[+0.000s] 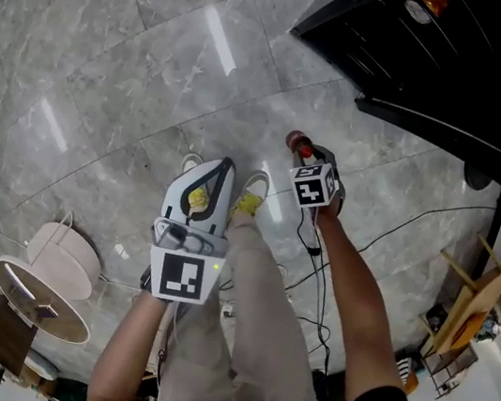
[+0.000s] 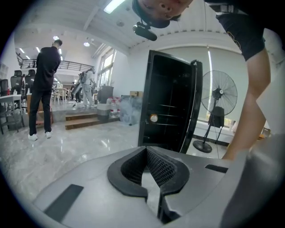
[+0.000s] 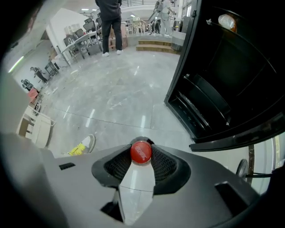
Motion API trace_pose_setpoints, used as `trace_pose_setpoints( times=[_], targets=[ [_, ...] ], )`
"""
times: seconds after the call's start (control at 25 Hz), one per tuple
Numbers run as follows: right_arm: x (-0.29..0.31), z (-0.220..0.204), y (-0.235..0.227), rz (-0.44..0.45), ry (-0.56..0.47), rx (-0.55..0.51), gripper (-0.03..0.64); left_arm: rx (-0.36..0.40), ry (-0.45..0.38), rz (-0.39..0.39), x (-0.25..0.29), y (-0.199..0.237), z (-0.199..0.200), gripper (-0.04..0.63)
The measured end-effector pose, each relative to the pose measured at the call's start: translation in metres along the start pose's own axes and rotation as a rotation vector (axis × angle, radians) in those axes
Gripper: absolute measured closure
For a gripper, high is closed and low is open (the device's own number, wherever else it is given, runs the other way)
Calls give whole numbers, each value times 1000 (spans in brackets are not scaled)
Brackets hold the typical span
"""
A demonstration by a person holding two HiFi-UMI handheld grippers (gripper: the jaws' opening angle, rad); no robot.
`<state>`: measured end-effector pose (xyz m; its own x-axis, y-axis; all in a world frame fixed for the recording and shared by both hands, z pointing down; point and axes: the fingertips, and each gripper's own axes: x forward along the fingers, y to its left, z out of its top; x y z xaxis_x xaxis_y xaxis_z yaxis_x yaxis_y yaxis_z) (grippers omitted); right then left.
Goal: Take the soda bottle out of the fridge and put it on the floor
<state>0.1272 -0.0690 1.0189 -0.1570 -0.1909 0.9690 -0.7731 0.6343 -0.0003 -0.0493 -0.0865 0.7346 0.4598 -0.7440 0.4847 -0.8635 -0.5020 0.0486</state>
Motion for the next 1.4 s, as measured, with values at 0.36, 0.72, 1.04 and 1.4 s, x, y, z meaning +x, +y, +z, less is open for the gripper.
trace_pose_setpoints(
  times=[0.36,0.72,1.04,1.4],
  targets=[
    [97,-46,5,-3,110,180,483,-40,57,-6,8,12,-65,578],
    [159,-70,24,25,176,413,482,-47,102,-49,8,4,-112,578],
    [177,-80,39,30,193,550,482,-54,114,-59,8,7,-124,578],
    [180,-78,40,24,197,593,482,-44,114,-69,10,5,-123,578]
  ],
)
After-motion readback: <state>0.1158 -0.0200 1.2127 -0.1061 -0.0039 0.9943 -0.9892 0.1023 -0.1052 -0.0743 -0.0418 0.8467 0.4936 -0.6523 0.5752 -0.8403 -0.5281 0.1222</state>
